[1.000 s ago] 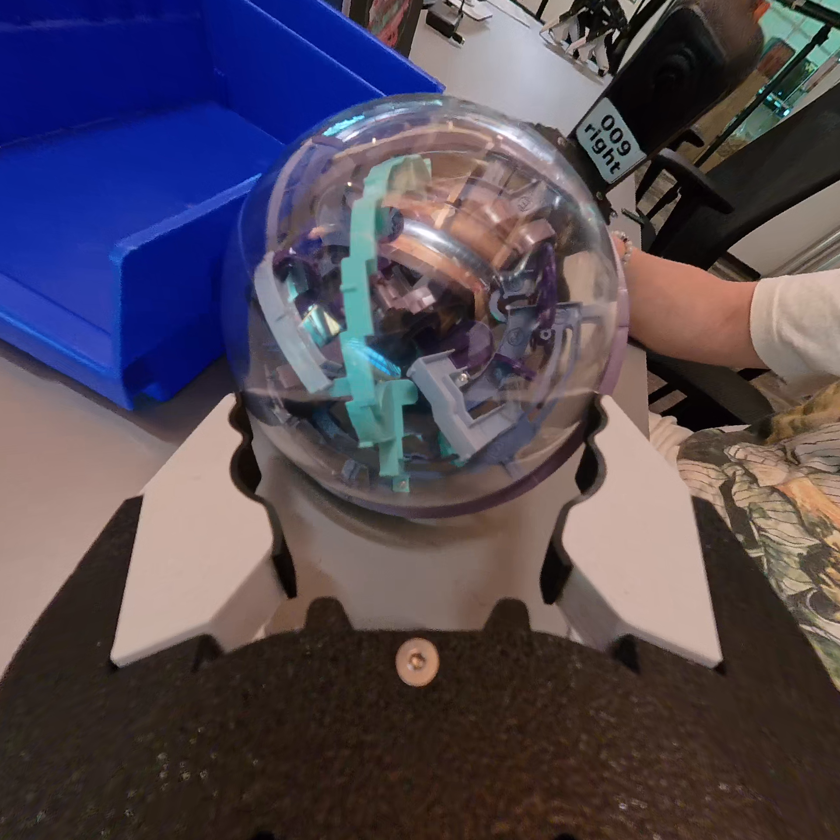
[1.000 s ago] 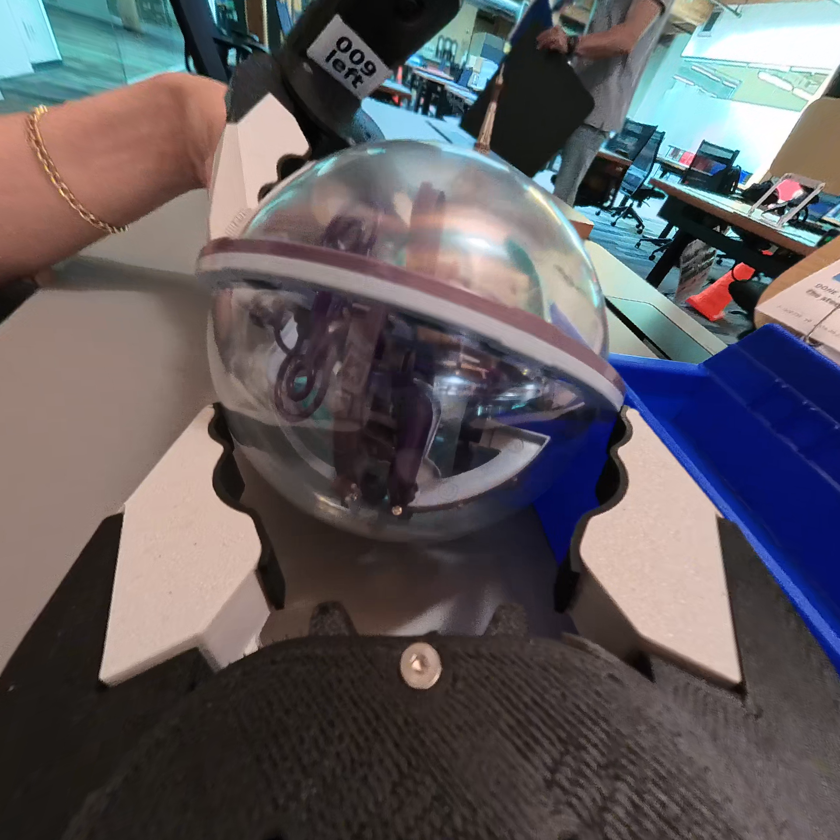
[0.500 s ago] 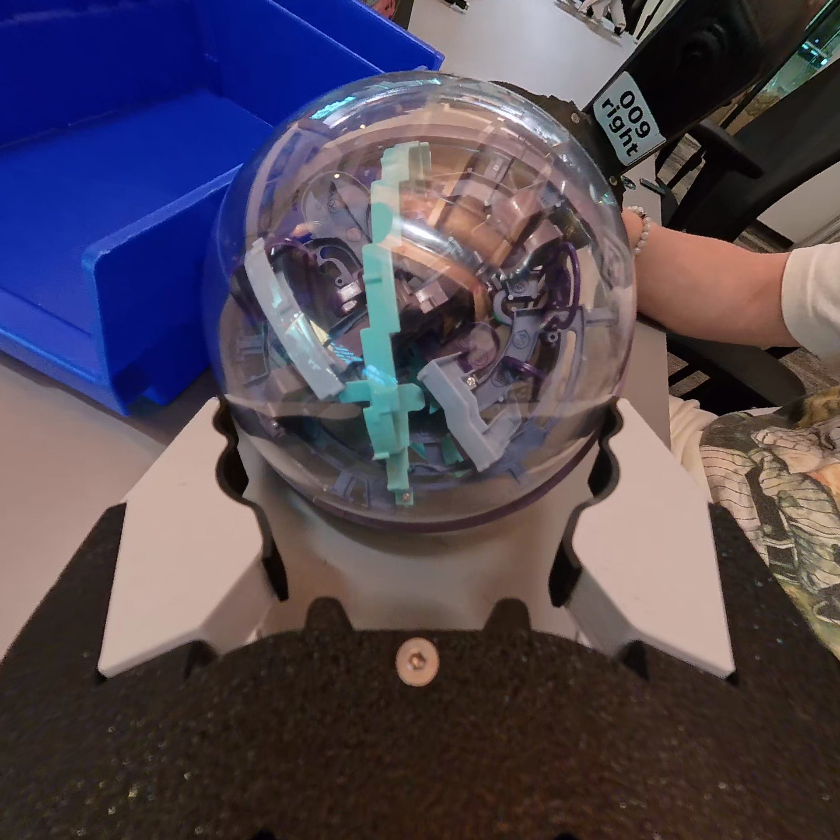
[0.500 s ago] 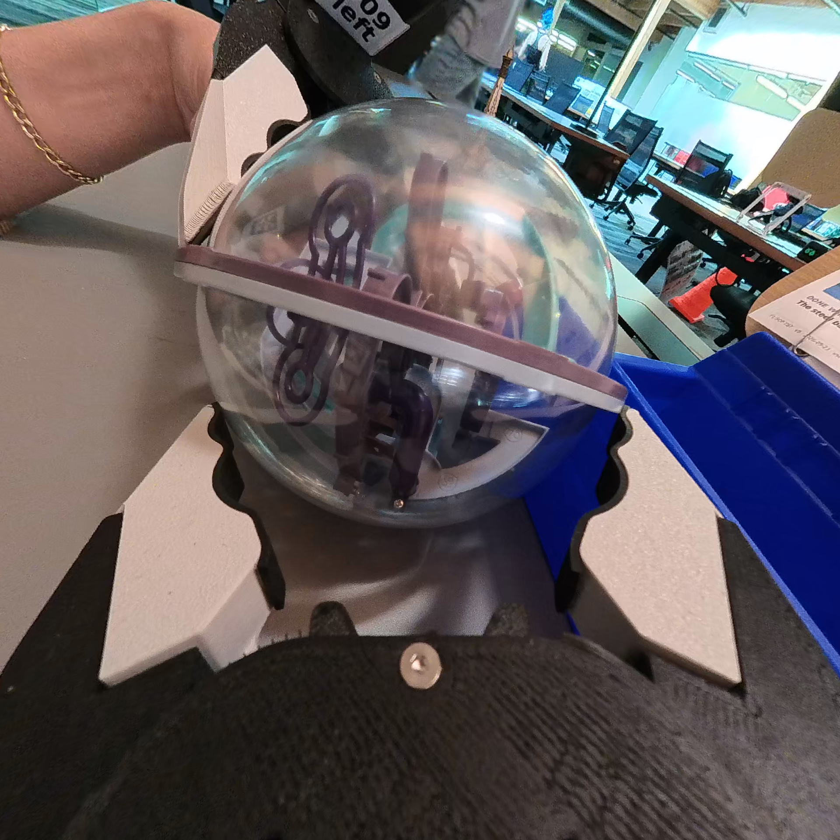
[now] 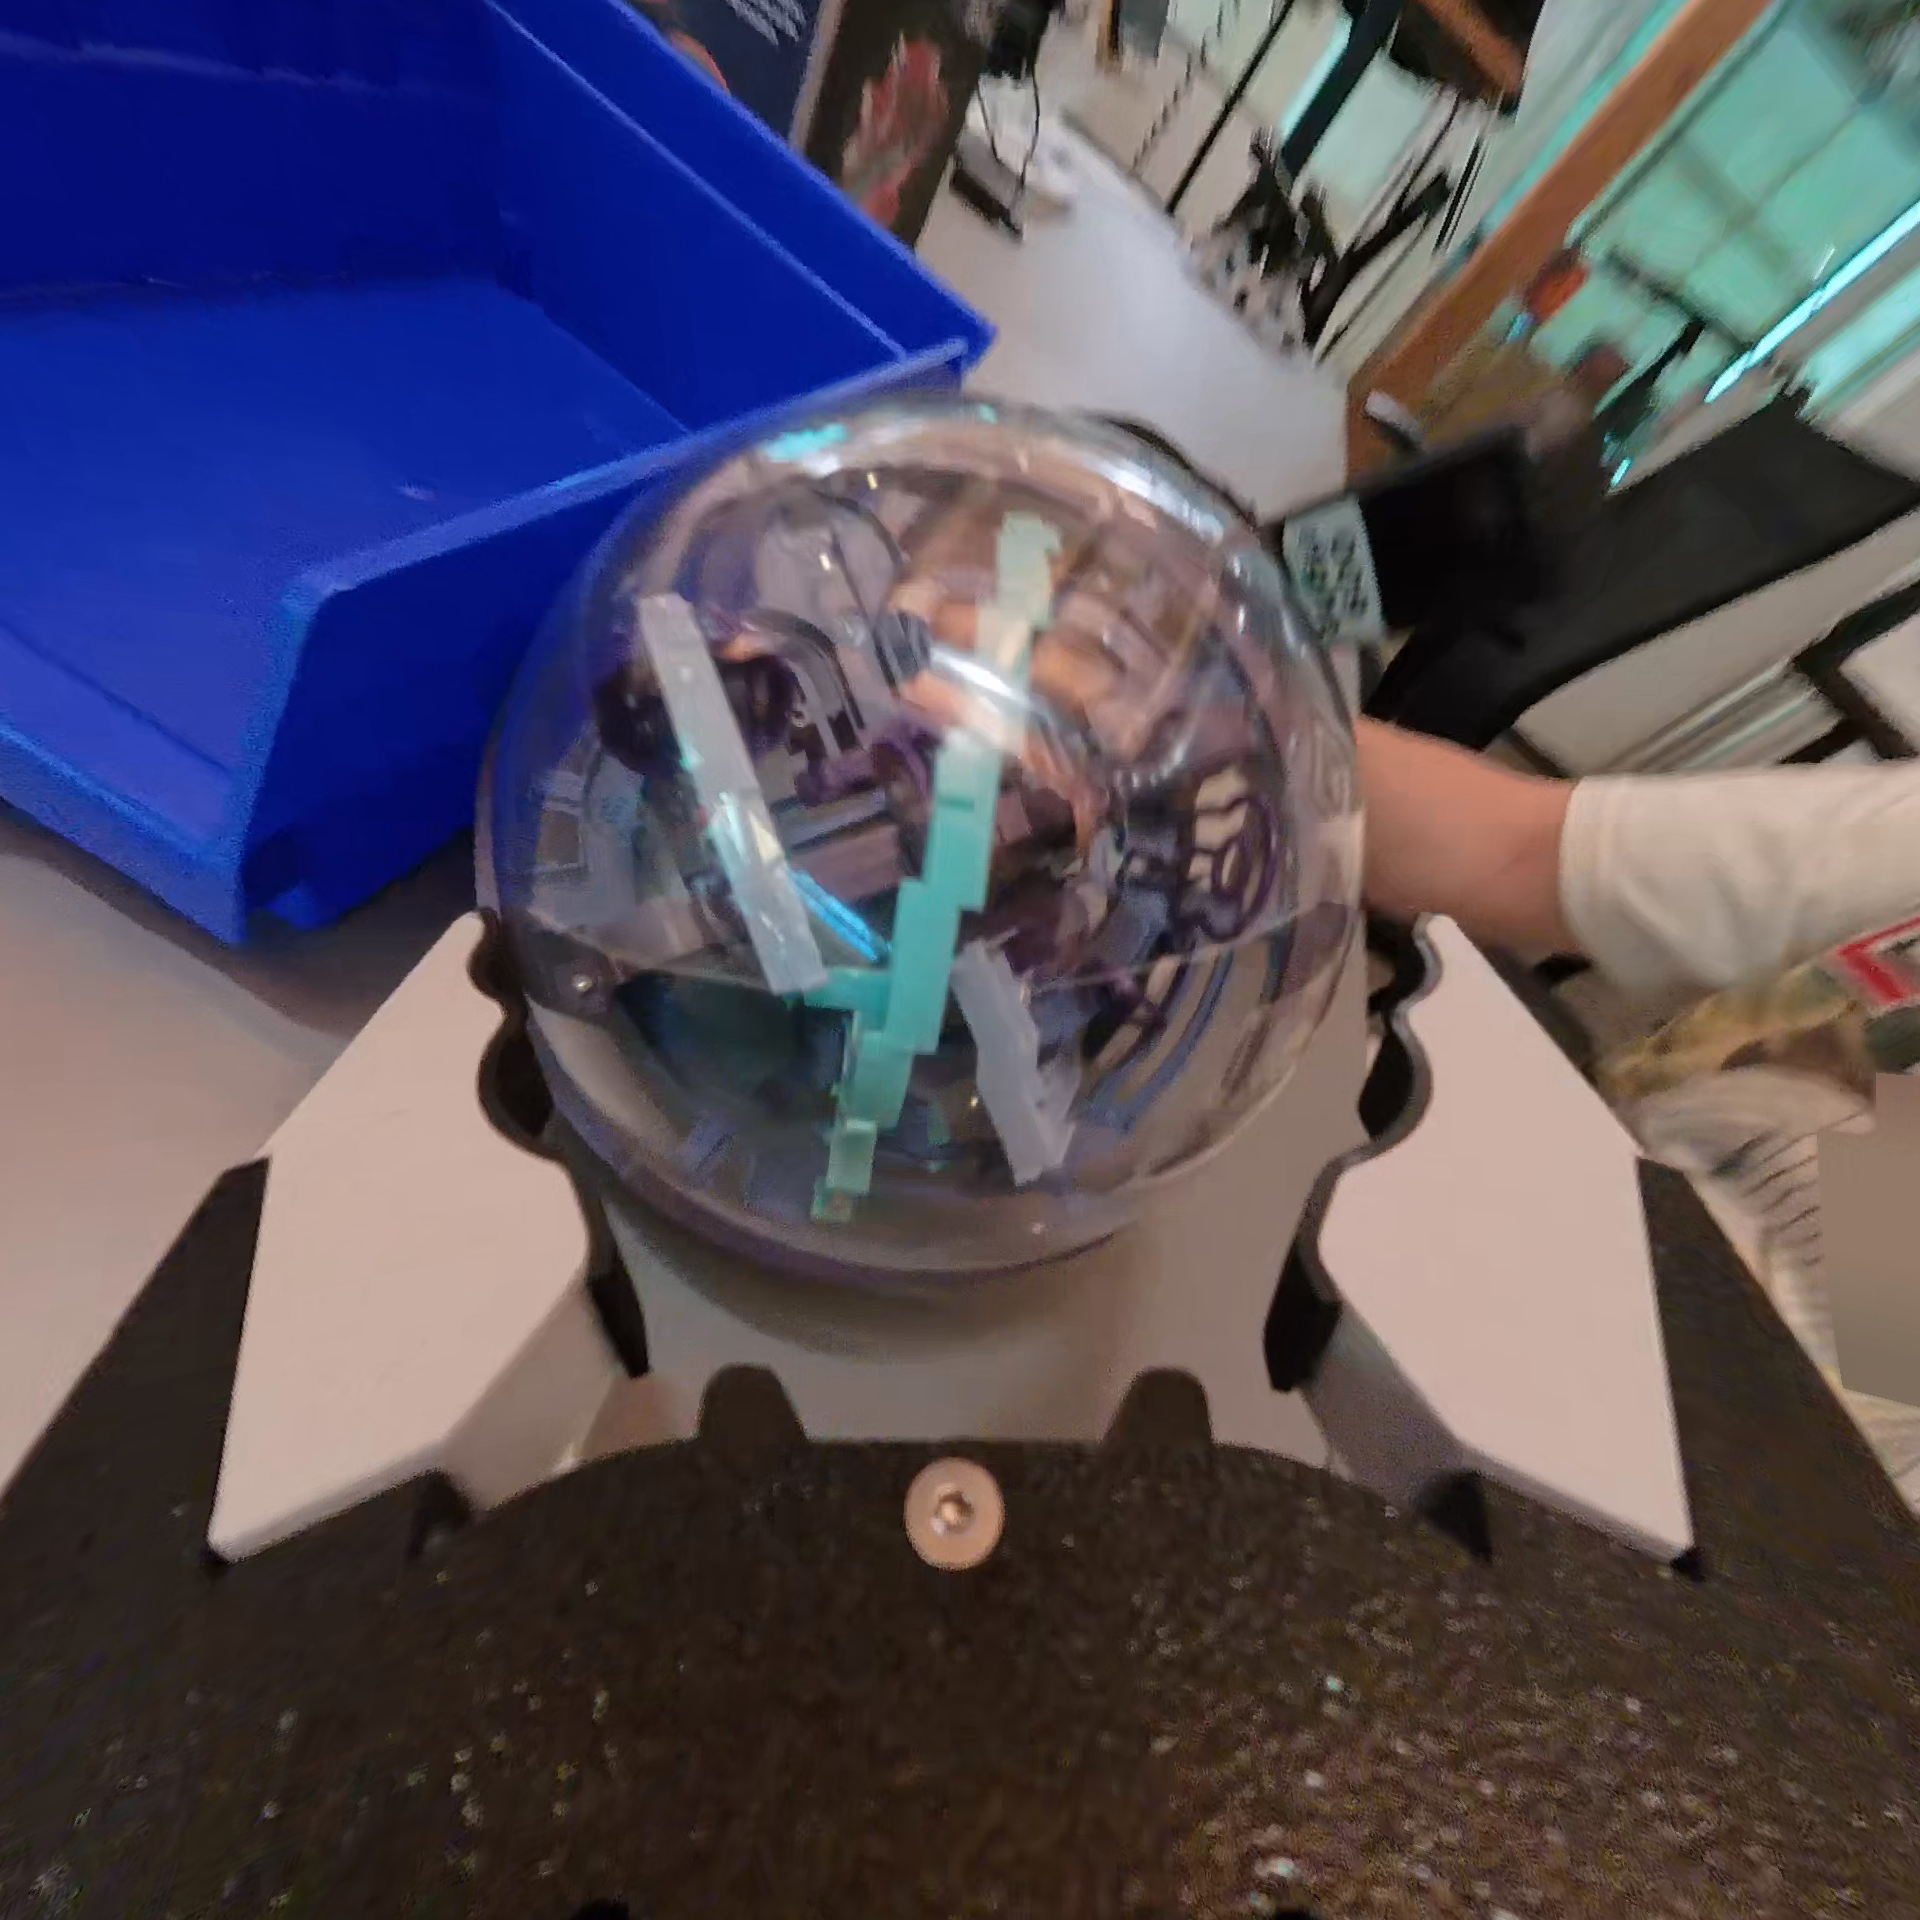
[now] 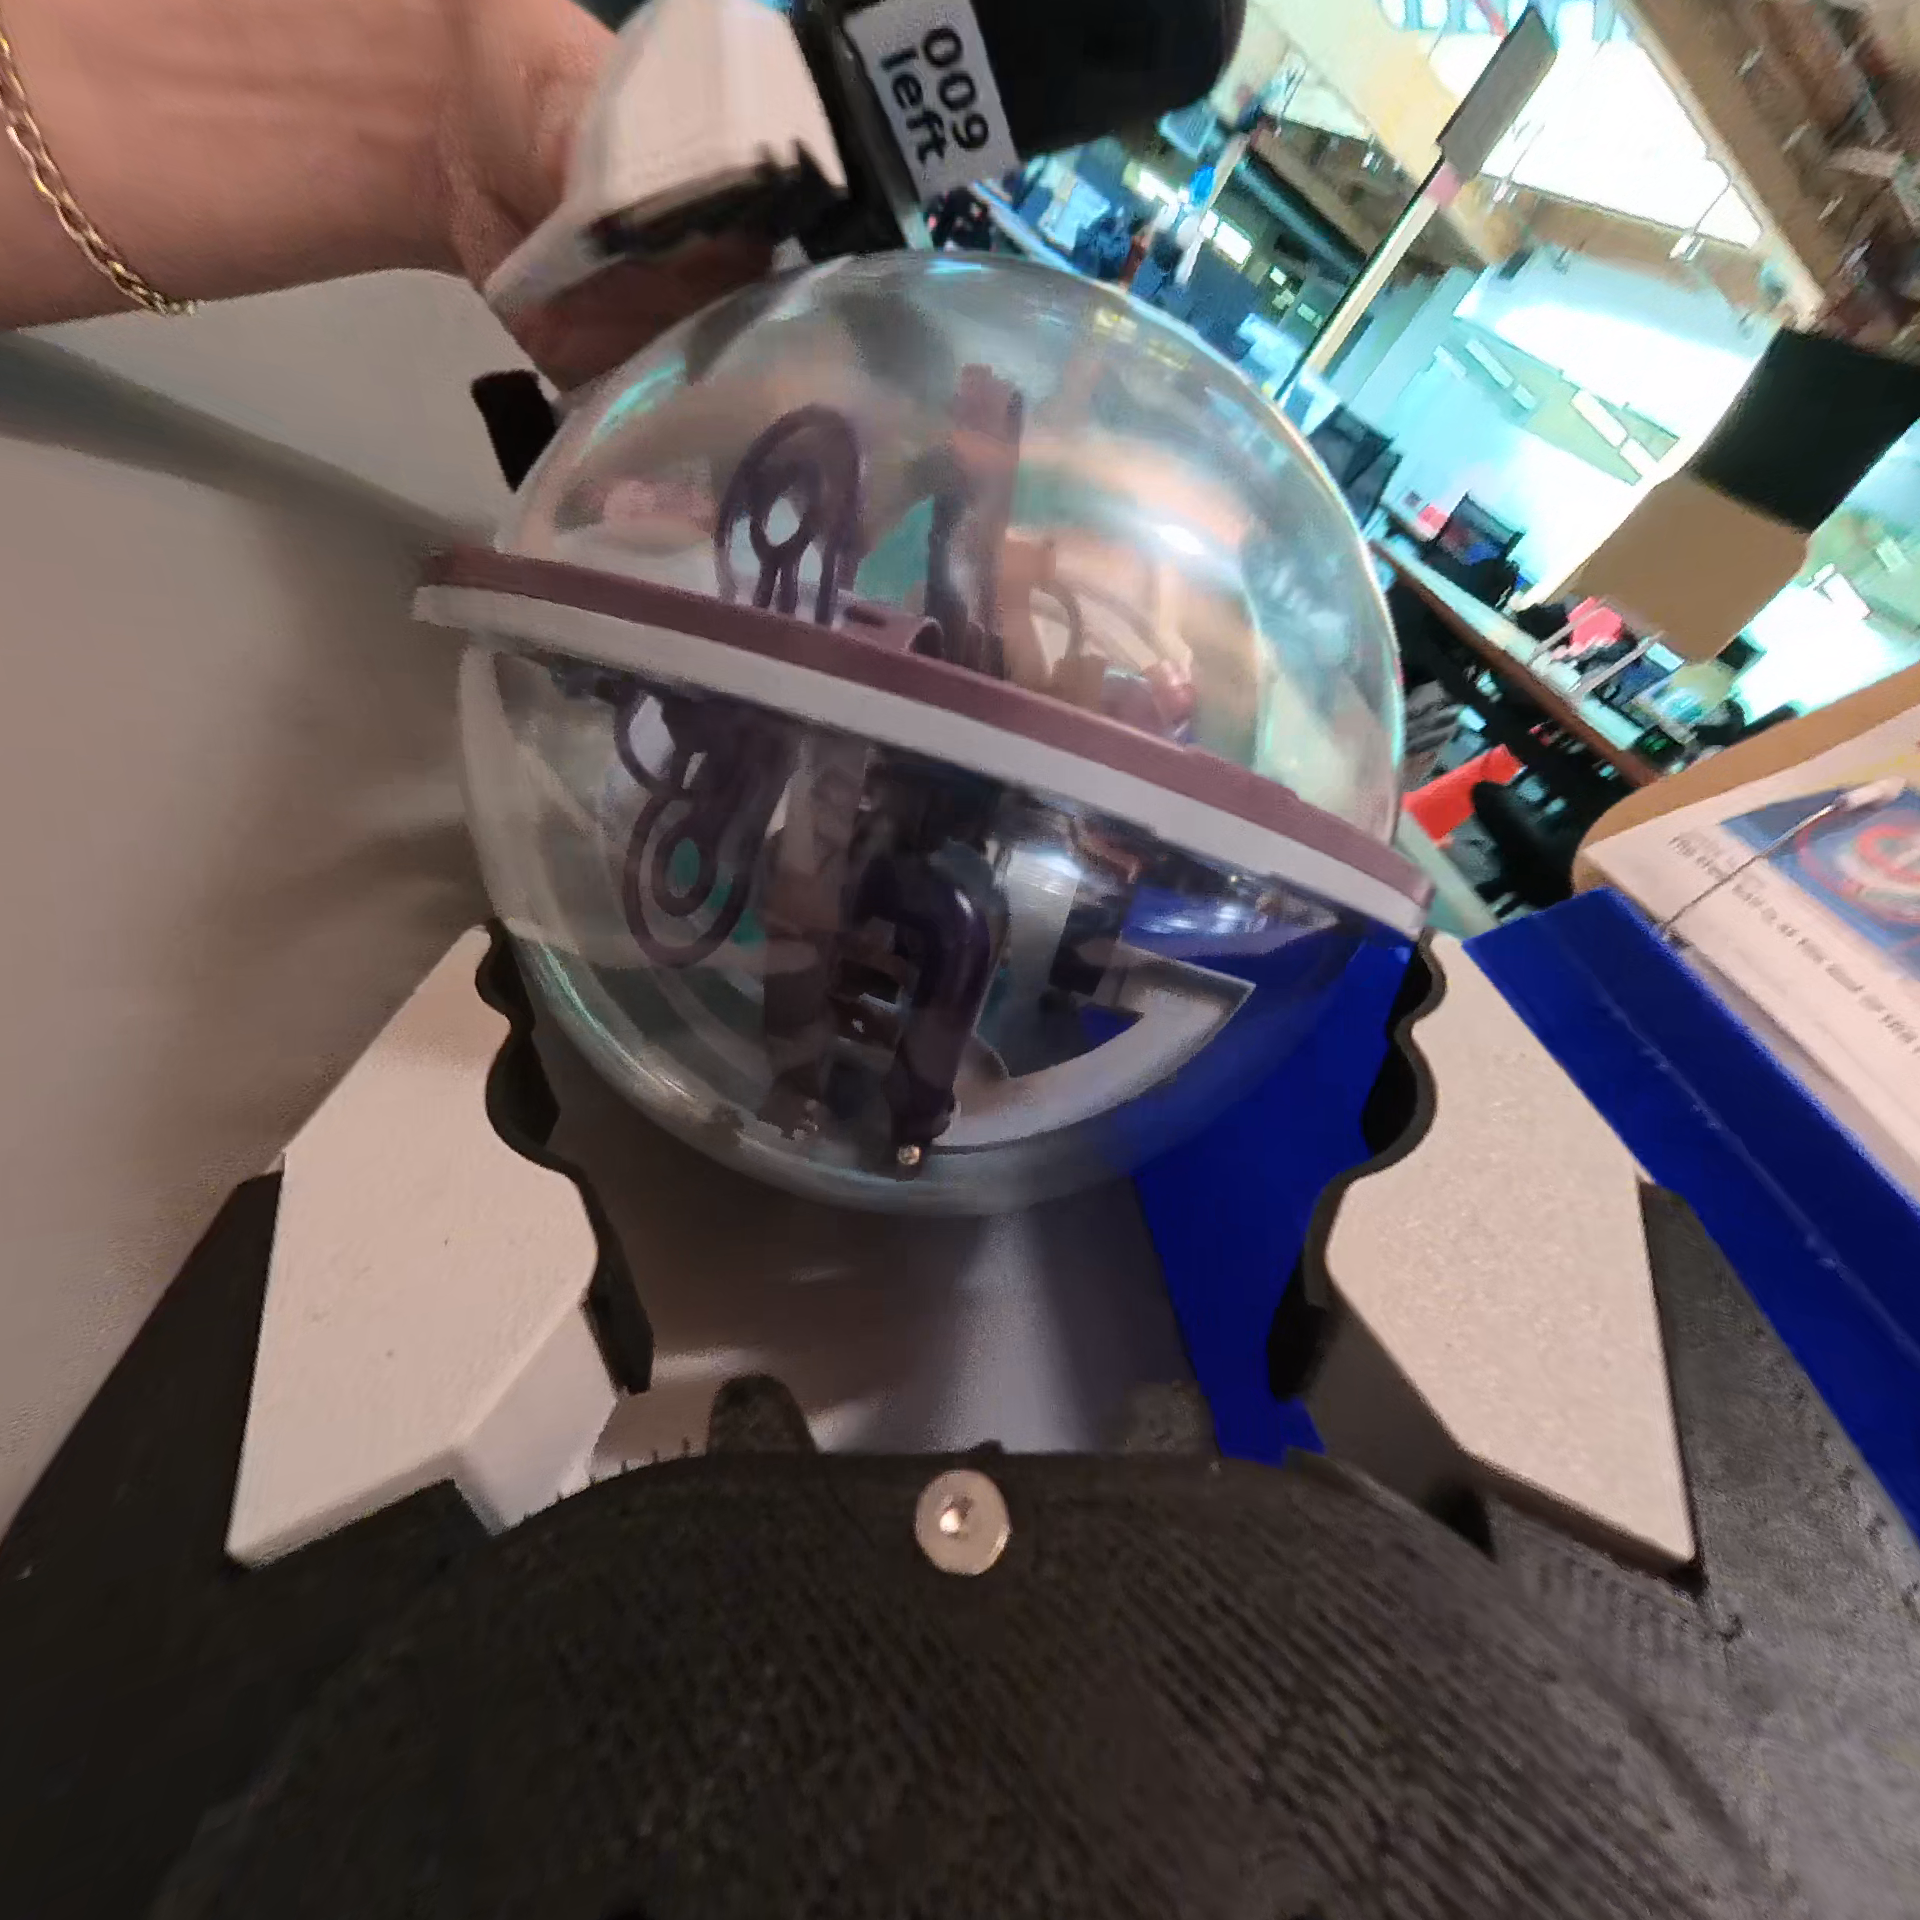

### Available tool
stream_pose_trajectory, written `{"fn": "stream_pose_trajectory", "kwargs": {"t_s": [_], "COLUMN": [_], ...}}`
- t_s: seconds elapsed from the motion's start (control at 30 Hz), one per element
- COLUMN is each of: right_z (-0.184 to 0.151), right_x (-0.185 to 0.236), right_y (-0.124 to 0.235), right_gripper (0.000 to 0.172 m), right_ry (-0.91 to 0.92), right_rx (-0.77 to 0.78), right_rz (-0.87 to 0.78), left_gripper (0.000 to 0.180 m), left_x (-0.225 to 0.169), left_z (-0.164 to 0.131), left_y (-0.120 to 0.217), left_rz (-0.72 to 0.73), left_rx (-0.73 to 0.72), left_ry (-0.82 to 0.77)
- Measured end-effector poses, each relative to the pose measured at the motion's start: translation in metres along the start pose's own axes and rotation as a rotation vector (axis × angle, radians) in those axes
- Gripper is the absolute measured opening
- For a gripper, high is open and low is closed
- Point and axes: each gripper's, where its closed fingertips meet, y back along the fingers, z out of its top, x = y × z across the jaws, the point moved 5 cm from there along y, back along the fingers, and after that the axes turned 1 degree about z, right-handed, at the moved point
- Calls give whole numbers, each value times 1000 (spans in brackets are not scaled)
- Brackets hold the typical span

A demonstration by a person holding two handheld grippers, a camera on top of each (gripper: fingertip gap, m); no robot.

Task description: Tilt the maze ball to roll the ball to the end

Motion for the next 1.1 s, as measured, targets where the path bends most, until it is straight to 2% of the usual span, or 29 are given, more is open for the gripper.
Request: {"fn": "stream_pose_trajectory", "kwargs": {"t_s": [0.07,0.23,0.37,0.47,0.6,0.8,1.0,1.1], "right_z": [4,14,22,31,37,29,28,29], "right_x": [3,13,20,30,39,34,35,35], "right_y": [-3,-9,-12,-17,-22,-23,-24,-25], "right_gripper": [156,156,156,156,156,156,158,157], "right_ry": [46,165,334,442,572,827,857,764], "right_rx": [-24,-33,-21,-18,10,97,74,33], "right_rz": [-22,-50,-84,-105,-138,-244,-274,-253], "left_gripper": [155,157,155,155,157,157,157,157], "left_x": [2,2,3,5,1,-4,-5,-4], "left_z": [4,3,15,17,11,13,14,16], "left_y": [2,3,10,12,10,9,8,7], "left_rz": [-9,4,-48,-77,-43,18,12,15], "left_rx": [-34,-17,-108,-137,-79,-128,-166,-189], "left_ry": [60,86,248,282,183,-62,-133,-143]}}
